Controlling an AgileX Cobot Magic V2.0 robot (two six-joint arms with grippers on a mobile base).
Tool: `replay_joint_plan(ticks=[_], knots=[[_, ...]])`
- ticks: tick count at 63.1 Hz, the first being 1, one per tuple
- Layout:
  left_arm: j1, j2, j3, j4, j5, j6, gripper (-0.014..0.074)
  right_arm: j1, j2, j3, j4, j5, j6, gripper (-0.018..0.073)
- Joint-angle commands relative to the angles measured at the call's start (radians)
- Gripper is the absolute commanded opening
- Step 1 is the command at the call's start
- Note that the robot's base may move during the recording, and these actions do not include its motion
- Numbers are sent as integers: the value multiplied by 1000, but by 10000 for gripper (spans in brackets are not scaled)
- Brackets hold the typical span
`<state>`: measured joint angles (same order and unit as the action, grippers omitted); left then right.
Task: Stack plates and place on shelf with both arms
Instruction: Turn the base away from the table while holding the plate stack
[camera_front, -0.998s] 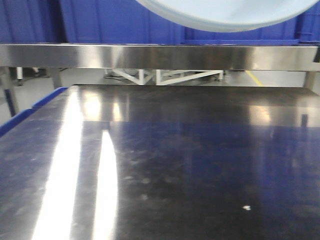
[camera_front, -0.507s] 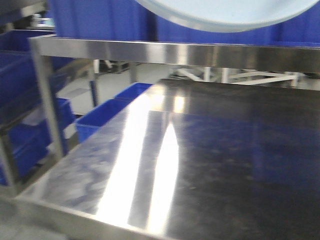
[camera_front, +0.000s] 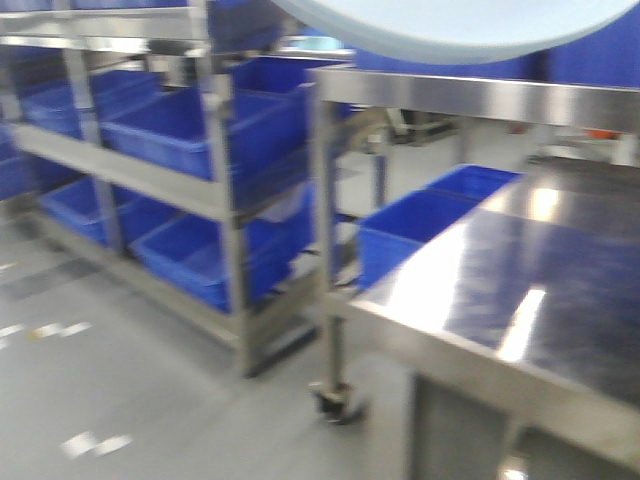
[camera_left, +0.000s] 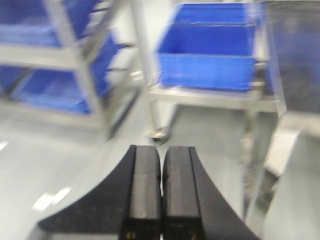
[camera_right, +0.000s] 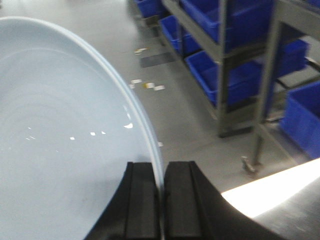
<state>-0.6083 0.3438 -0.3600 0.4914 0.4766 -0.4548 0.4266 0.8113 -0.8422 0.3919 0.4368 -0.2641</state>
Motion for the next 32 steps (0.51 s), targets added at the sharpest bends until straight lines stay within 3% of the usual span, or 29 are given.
replay_joint_plan(ticks=[1, 32], knots=[[-8, 7, -29, 17, -79, -11, 83, -2, -6, -31, 16, -97, -3, 50], [-8, 7, -29, 17, -79, -11, 83, -2, -6, -31, 16, -96, -3, 50]])
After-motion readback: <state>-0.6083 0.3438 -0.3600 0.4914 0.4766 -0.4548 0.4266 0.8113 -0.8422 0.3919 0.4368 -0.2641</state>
